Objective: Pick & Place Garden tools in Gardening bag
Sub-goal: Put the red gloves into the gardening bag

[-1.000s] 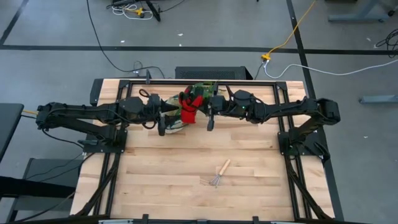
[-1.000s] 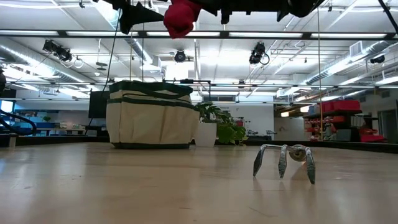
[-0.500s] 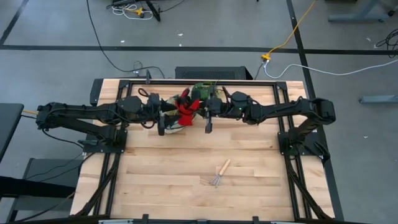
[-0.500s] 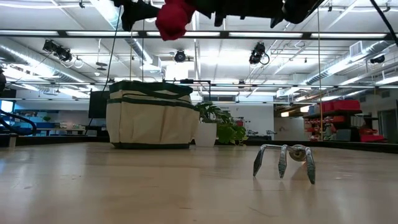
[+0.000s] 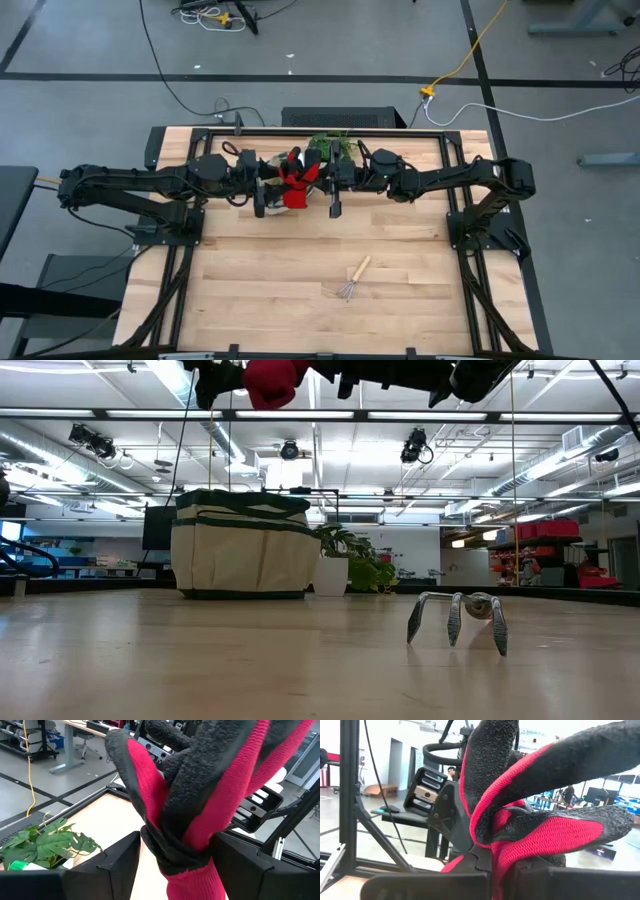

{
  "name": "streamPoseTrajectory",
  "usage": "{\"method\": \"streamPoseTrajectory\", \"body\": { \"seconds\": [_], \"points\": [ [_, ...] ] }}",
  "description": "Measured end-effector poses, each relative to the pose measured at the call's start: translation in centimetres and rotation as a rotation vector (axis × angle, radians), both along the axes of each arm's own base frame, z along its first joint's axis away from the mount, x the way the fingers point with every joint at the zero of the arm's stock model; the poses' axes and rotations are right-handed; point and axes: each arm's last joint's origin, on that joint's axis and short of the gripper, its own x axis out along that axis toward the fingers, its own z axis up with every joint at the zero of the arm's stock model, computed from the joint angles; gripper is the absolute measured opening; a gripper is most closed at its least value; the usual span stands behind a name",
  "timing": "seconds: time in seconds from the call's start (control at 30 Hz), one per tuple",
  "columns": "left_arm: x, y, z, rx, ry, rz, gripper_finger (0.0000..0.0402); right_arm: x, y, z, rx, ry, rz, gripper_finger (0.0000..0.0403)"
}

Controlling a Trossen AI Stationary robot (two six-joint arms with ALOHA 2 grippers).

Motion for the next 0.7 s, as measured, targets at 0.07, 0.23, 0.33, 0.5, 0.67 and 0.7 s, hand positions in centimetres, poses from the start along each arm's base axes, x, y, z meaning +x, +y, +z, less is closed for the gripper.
{"method": "streamPoseTrajectory", "body": {
  "seconds": [0.07, 0.23, 0.33, 0.5, 0.67, 0.7],
  "points": [
    [0.0, 0.0, 0.1, 0.002, -0.006, -0.001, 0.0243, 0.0, 0.0, 0.0, -0.001, -0.002, 0.002, 0.0009],
    [0.1, 0.0, 0.5, 0.003, -0.058, -0.009, 0.0243, 0.0, 0.0, 0.0, -0.001, -0.001, 0.003, 0.0009],
    [0.9, 0.0, 0.1, 0.002, -0.054, -0.017, 0.0243, 0.0, 0.0, 0.0, -0.001, -0.001, 0.002, 0.0009],
    [2.3, 0.0, -0.8, 0.000, -0.023, -0.033, 0.0243, 0.0, 0.0, -0.1, -0.001, 0.008, -0.014, 0.0009],
    [2.2, 0.0, -0.8, 0.019, -0.019, -0.035, 0.0242, 0.0, -0.1, -0.1, 0.000, 0.013, -0.015, 0.0009],
    [2.2, 0.0, -0.8, 0.024, -0.018, -0.035, 0.0239, 0.0, -0.1, -0.1, 0.000, 0.015, -0.016, 0.0009]
  ]
}}
